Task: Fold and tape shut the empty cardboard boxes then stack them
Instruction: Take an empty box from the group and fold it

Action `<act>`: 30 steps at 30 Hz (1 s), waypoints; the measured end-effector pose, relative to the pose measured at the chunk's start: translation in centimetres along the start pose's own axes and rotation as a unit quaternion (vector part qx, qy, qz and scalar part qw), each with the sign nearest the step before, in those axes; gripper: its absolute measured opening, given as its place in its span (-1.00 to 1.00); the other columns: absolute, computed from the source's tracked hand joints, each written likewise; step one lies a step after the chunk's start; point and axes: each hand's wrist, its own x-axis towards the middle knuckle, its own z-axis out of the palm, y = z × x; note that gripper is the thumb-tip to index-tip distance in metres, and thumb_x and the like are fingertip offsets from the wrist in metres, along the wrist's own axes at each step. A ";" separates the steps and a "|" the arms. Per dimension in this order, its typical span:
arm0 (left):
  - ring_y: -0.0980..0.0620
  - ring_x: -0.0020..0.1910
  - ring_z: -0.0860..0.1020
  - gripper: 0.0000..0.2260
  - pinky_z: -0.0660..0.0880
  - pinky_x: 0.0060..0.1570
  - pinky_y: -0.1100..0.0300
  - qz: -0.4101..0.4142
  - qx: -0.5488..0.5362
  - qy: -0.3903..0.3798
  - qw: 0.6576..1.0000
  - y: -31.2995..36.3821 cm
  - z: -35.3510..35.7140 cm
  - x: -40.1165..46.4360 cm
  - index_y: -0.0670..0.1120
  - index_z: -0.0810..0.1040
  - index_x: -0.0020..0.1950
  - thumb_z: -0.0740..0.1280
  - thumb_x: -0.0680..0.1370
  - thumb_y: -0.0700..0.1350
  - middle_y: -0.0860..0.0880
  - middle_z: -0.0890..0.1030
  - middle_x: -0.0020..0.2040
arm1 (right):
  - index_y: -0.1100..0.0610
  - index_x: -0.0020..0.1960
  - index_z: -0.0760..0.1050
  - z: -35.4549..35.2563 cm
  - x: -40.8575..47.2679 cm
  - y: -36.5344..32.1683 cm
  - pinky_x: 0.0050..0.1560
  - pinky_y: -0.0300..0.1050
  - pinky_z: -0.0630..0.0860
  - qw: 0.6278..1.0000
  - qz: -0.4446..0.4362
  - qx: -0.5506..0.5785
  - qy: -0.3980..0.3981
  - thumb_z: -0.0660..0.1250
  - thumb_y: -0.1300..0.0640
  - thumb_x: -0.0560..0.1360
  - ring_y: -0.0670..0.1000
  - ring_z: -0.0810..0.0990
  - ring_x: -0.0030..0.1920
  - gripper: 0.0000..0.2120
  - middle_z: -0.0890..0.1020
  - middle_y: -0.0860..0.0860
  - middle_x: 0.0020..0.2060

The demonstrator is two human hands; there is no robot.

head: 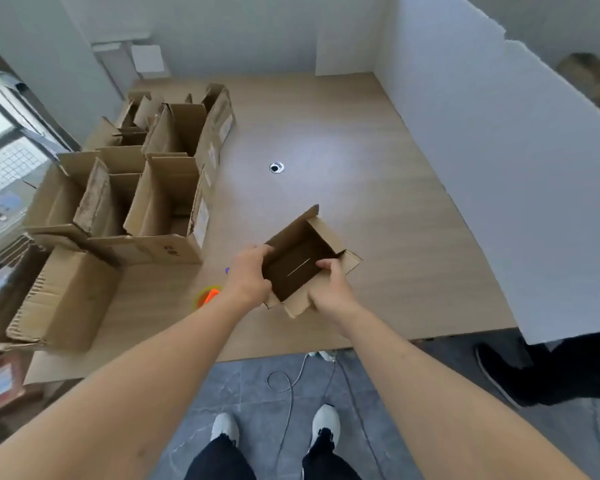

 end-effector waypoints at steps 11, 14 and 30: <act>-0.12 0.41 0.41 -0.39 0.42 0.28 0.19 0.037 0.049 -0.052 0.997 -2.5 2.3 5.3 -0.04 0.54 0.38 0.36 0.40 -0.48 -0.03 0.36 0.46 | -0.19 0.55 0.20 -3.8 4.9 2.8 0.23 -0.11 0.45 0.987 -0.068 -0.127 0.070 0.39 0.22 0.53 0.02 0.48 0.30 -0.29 0.34 -0.04 0.43; -0.15 0.49 0.32 -0.51 0.33 0.33 0.20 0.042 0.021 -0.018 0.999 -2.4 2.3 5.4 -0.01 0.53 0.38 0.41 0.49 -0.35 -0.14 0.19 0.57 | -0.07 0.60 0.25 -2.9 5.9 2.7 0.20 -0.21 0.34 0.982 -0.046 -0.185 0.013 0.31 0.14 0.61 0.04 0.38 0.42 -0.40 0.26 -0.01 0.50; 0.03 0.20 0.52 -0.53 0.44 0.36 0.01 -0.009 -0.200 0.033 0.979 -5.4 2.5 6.9 0.06 0.25 0.61 0.10 0.68 -0.13 0.06 0.52 0.24 | -0.09 0.57 0.31 -0.9 8.7 0.1 0.24 0.04 0.52 0.952 0.015 -0.304 0.036 0.35 0.00 0.54 0.17 0.48 0.28 -0.39 0.30 0.02 0.38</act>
